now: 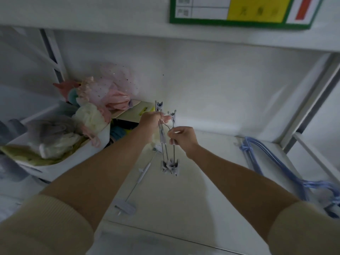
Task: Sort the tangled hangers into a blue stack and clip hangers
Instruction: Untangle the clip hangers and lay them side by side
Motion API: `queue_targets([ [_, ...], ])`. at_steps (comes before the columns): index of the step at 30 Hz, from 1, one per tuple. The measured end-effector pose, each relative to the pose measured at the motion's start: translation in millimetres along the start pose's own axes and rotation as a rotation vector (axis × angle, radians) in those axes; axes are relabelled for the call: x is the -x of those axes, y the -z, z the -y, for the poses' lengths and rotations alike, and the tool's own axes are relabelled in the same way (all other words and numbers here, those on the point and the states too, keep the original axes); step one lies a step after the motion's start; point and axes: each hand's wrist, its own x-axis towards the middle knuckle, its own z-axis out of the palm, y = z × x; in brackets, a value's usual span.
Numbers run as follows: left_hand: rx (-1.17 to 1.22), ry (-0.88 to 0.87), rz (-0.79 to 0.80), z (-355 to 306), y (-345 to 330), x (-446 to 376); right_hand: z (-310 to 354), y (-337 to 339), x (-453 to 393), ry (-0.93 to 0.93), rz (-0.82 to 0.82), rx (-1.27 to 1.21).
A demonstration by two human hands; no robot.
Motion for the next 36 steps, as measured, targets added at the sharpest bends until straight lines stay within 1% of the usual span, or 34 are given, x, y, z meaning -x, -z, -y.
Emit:
queue_targets([
  [2,0.072,0.014,-0.003,-4,10,6,0,-17,7,-0.009,-0.003,0.003],
  [4,0.068,0.022,0.006,-6,24,12,1,-29,12,-0.025,-0.017,-0.009],
  [8,-0.09,0.003,0.039,-6,54,21,2,-46,23,-0.046,0.024,-0.042],
  [11,-0.15,-0.002,0.023,-12,65,25,-5,-55,35,-0.146,0.049,-0.124],
  [12,-0.146,0.0,0.017,-15,68,26,-10,-58,38,-0.162,0.035,-0.057],
  [13,-0.143,0.001,0.015,-17,70,26,-16,-62,42,-0.165,0.04,0.092],
  [15,-0.153,-0.008,0.023,-20,73,31,-28,-71,52,-0.198,0.183,0.36],
  [18,-0.129,-0.009,0.022,-22,70,36,-40,-87,58,-0.219,0.415,0.561],
  [19,-0.116,-0.005,0.009,-22,69,37,-41,-90,58,-0.205,0.456,0.636],
  [20,-0.114,0.0,0.003,-22,70,37,-43,-92,60,-0.183,0.46,0.692],
  [23,-0.113,0.021,0.042,-21,70,39,-53,-92,60,-0.108,0.406,0.774],
  [25,-0.127,0.031,0.048,-20,71,41,-57,-87,58,-0.104,0.334,0.835],
  [27,-0.145,0.034,0.045,-21,69,41,-56,-74,54,-0.137,0.21,0.831],
  [29,-0.162,0.034,0.059,-22,65,42,-51,-50,49,-0.141,0.062,0.791],
  [32,-0.208,0.021,0.071,-22,53,42,-40,-8,40,-0.14,-0.095,0.714],
  [34,-0.206,0.025,0.095,-21,41,41,-34,13,35,-0.113,-0.148,0.609],
  [36,-0.191,0.041,0.133,-18,29,40,-25,21,37,-0.05,-0.157,0.498],
])
